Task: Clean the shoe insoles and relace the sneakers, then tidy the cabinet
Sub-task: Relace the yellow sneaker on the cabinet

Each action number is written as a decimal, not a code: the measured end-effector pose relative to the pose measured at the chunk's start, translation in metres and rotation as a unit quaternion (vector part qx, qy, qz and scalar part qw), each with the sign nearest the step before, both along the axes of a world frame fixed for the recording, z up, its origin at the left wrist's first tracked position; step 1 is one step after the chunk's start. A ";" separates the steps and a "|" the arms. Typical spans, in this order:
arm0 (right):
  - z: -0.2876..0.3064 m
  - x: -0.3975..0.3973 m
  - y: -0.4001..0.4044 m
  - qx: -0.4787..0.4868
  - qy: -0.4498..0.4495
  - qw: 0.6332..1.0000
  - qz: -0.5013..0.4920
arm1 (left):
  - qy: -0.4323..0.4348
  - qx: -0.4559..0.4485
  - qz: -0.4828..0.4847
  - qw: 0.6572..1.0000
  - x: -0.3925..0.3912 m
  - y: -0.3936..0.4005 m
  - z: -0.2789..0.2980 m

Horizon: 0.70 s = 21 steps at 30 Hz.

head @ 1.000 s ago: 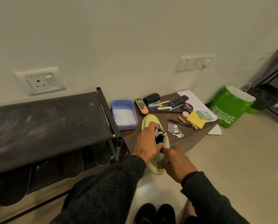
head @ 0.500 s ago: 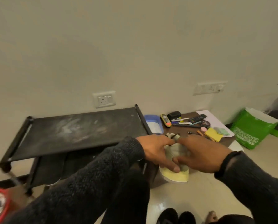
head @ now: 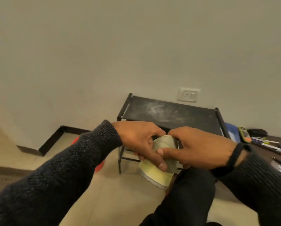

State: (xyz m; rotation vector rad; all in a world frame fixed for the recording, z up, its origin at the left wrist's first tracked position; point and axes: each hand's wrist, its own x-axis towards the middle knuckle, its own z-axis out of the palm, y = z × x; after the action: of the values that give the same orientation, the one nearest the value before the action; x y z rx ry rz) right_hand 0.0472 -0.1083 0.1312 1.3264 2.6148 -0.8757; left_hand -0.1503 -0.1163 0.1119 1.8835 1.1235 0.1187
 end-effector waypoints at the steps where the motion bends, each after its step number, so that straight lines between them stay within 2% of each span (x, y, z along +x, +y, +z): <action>1: -0.008 -0.016 -0.001 -0.017 0.005 1.000 0.006 | -0.001 -0.009 0.020 1.000 -0.014 -0.008 -0.007; 6: -0.075 -0.086 -0.001 -0.057 -0.029 0.997 0.032 | 0.039 -0.015 0.106 0.994 -0.066 -0.034 -0.080; 13: -0.195 -0.143 -0.008 -0.075 -0.134 0.988 0.024 | 0.044 0.036 0.271 0.961 -0.090 -0.069 -0.246; 18: -0.271 -0.165 -0.022 -0.187 -0.109 0.972 -0.091 | 0.008 -0.041 0.373 0.927 -0.078 -0.090 -0.352; 21: -0.298 -0.175 -0.025 -0.204 -0.129 0.969 -0.054 | 0.007 -0.092 0.411 0.907 -0.066 -0.099 -0.401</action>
State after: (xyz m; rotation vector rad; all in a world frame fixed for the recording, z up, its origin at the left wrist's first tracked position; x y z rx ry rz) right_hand -0.1274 -0.1329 -0.1666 1.3654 2.0442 -1.0987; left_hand -0.2162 -0.2156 -0.2890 1.1409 1.8084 0.4505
